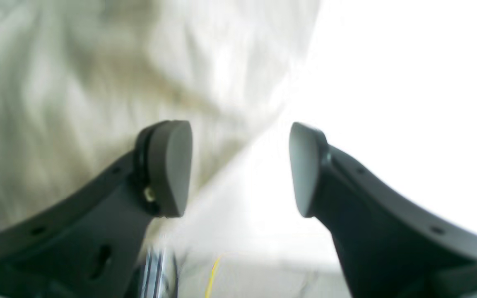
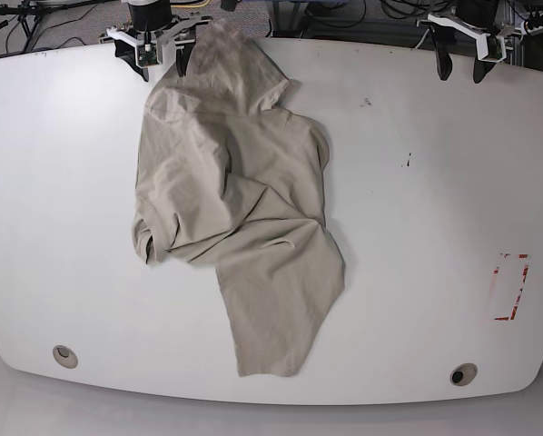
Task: Fold the T-shirt properly
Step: 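Lower the right gripper over the beige shirt's bunched collar area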
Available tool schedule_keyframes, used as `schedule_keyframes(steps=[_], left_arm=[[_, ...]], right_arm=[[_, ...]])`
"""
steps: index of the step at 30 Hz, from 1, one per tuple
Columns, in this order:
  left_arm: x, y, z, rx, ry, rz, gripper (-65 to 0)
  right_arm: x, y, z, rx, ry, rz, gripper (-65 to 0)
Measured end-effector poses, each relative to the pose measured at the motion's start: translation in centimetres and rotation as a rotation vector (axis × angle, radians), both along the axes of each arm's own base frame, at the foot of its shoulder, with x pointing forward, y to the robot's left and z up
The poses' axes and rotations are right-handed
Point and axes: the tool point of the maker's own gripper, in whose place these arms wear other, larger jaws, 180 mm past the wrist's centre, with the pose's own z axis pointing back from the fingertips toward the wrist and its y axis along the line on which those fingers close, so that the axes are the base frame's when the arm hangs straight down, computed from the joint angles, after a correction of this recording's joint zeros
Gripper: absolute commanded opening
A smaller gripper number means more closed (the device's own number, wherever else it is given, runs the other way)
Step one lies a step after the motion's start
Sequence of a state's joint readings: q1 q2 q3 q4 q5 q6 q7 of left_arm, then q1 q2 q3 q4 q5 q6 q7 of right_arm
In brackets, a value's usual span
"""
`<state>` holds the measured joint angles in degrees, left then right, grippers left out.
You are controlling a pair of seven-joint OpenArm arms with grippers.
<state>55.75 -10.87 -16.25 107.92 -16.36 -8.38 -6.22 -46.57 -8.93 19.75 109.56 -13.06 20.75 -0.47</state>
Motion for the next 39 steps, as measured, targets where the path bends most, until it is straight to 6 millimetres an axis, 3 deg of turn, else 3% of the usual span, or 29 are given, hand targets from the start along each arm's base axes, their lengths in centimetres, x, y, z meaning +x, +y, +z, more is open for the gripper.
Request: schedule_keyframes(steps=[11, 16, 23, 33, 39], left_arm=[[1.8, 0.2, 0.5, 0.005, -0.042, 0.000, -31.6], [2.9, 0.2, 1.0, 0.004, -0.074, -0.001, -30.8], [5.5, 0.3, 1.8, -0.020, -0.127, 0.009, -31.6], [6.1, 0.5, 0.7, -0.039, -0.054, 0.028, -31.7], [6.0, 0.1, 0.6, -0.038, -0.061, 0.017, -31.2]], right_arm=[[0.6, 0.2, -0.1, 0.007, -0.006, 0.004, -31.4], [1.8, 0.3, 0.3, 0.010, -0.033, 0.003, -30.8], [4.5, 1.9, 1.1, 0.043, -0.087, 0.030, -30.3], [4.8, 4.5, 0.4, 0.091, -0.046, 0.078, -30.2], [4.6, 3.6, 0.7, 0.076, -0.062, 0.059, -30.8]])
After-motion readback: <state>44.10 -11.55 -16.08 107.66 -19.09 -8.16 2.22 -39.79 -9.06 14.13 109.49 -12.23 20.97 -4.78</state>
